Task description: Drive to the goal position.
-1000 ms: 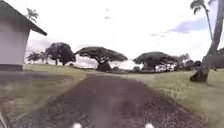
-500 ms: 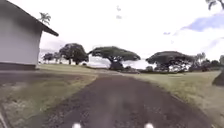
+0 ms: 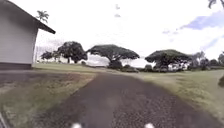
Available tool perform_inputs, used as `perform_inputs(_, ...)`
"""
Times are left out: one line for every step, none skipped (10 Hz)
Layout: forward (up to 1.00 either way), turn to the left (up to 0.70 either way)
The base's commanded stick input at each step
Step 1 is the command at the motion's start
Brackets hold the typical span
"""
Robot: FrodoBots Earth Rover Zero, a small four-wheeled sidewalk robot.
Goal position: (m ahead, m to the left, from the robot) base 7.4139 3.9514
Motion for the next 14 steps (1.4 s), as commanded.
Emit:
perform_inputs(0.70, 0.00)
perform_inputs(0.70, 0.00)
perform_inputs(0.70, 0.00)
perform_inputs(0.70, 0.00)
perform_inputs(0.70, 0.00)
perform_inputs(0.70, 0.00)
perform_inputs(0.70, 0.00)
perform_inputs(0.70, 0.00)
perform_inputs(0.70, 0.00)
perform_inputs(0.70, 0.00)
perform_inputs(0.70, 0.00)
perform_inputs(0.70, 0.00)
perform_inputs(0.70, 0.00)
perform_inputs(0.70, 0.00)
